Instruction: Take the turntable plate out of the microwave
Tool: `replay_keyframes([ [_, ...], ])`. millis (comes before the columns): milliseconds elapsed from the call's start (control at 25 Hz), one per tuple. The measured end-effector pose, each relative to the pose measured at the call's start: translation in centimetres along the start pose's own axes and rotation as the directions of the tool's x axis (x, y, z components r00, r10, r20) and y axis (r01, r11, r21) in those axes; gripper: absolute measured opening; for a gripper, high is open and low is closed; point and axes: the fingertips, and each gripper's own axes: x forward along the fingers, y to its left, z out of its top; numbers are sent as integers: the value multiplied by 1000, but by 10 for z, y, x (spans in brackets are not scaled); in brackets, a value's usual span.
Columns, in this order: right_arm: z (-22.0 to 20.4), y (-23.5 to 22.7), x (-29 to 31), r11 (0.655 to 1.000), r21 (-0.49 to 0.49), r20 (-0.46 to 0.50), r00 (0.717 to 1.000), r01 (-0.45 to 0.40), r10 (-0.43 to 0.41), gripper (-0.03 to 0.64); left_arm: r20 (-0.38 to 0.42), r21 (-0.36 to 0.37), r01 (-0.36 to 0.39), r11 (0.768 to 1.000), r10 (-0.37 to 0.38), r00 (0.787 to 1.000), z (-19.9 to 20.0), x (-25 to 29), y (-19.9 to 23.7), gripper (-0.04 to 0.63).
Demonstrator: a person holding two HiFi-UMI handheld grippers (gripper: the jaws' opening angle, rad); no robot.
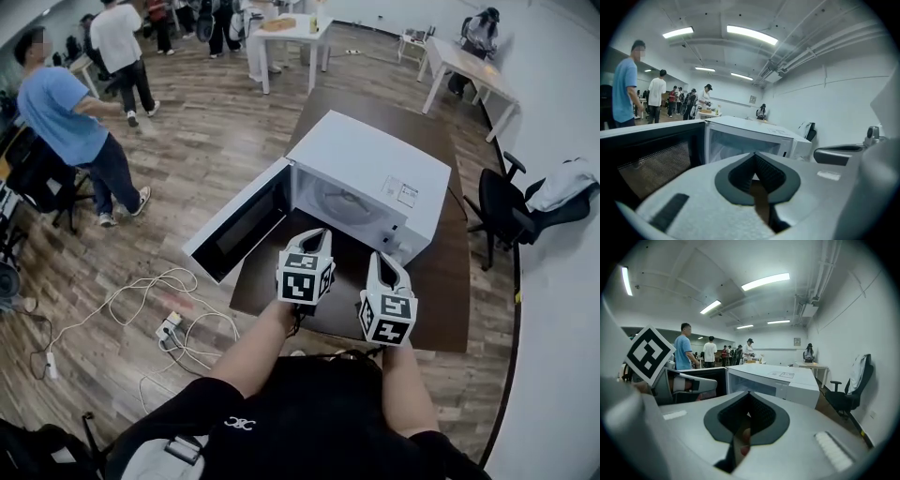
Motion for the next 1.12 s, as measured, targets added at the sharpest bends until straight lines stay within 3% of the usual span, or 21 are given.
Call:
replay_keyframes([
  [120,-7,-5,8,1000,14,-17,1000,-1,2,9,-4,2,-31,1000,31,1000,-7,12,8,9],
  [320,-13,-13,26,1000,28,-34,999,-12,13,9,3,92,-80,993,80,997,-13,35,18,8],
  [400,-15,-12,34,999,21,-42,999,-27,28,9,9,92,-98,991,98,995,-14,44,24,8],
  [640,-23,-11,57,997,-10,-80,994,-77,76,9,13,-20,-102,995,103,995,-22,78,46,8],
  [1120,-40,-34,78,995,-26,-148,985,-92,88,9,-95,-172,-47,984,31,995,-58,159,79,8],
])
